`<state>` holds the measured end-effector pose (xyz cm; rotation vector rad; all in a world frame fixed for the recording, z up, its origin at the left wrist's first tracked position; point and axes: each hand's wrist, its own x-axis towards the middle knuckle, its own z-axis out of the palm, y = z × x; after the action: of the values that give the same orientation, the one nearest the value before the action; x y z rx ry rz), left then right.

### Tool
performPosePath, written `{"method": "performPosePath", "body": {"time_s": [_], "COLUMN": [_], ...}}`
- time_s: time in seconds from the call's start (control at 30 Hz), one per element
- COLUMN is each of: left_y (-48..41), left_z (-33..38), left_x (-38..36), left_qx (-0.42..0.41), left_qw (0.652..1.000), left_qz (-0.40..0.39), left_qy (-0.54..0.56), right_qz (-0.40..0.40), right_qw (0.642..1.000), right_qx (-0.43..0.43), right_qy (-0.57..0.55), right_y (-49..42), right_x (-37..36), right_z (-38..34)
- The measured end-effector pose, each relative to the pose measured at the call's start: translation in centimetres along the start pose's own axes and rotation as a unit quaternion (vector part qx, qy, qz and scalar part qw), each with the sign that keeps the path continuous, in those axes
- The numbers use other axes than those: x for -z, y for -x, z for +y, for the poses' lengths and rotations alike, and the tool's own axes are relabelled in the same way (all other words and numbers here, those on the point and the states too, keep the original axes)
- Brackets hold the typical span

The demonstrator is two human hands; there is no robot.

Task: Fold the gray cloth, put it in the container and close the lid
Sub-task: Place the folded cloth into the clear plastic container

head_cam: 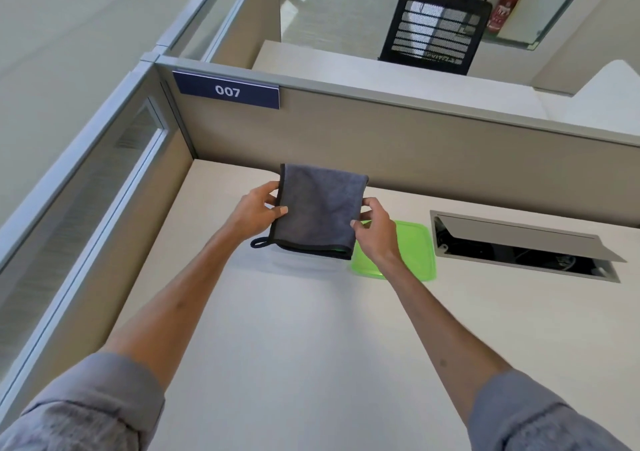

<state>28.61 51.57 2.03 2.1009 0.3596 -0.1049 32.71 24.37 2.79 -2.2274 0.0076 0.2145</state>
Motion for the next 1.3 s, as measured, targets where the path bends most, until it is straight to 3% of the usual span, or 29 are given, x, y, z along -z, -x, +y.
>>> {"method": "performPosePath", "body": {"time_s": [0.17,0.23,0.37,0.53,0.7,0.83,0.9,1.03,1.1,1.3], "left_y": [0.6,0.9,1.6,2.4,2.3,2.1,2.2,3.0,3.0,0.5], "left_z": [-0.9,-0.9,-1.0,-2.2,-2.5,-2.0,-1.9,-1.2,-0.1,2.5], "left_x": [0.3,0.3,-0.8,-1.5,-1.6,-1.4,-0.9,0.6,1.0,-0.1], "left_qx": [-0.007,-0.023,-0.041,-0.073,-0.041,-0.032,-0.027,-0.071,-0.092,-0.167], "left_qw": [0.999,0.993,0.964,0.918,0.923,0.946,0.958,0.943,0.93,0.919], "left_qz": [0.0,-0.001,0.019,0.056,0.041,0.029,0.03,0.24,0.28,0.048], "left_qy": [-0.048,-0.116,-0.262,-0.385,-0.381,-0.321,-0.283,-0.218,-0.221,-0.354], "right_qz": [0.024,0.015,0.009,0.005,-0.005,-0.019,0.018,0.135,0.153,0.001], "right_qw": [0.998,0.996,0.985,0.946,0.933,0.958,0.976,0.976,0.965,0.921], "right_qx": [0.033,0.035,0.045,0.133,0.14,0.083,0.077,0.127,0.168,0.22], "right_qy": [0.039,0.078,0.164,0.295,0.332,0.273,0.205,0.117,0.128,0.322], "right_y": [0.6,0.9,1.5,1.4,1.1,1.7,2.3,2.9,2.2,-1.1], "right_x": [-1.1,-1.3,-1.8,-2.1,-2.1,-1.9,-1.5,-0.7,-0.5,-1.6], "right_z": [0.6,1.0,1.9,2.3,2.5,2.4,2.4,1.6,0.5,-1.3]}}
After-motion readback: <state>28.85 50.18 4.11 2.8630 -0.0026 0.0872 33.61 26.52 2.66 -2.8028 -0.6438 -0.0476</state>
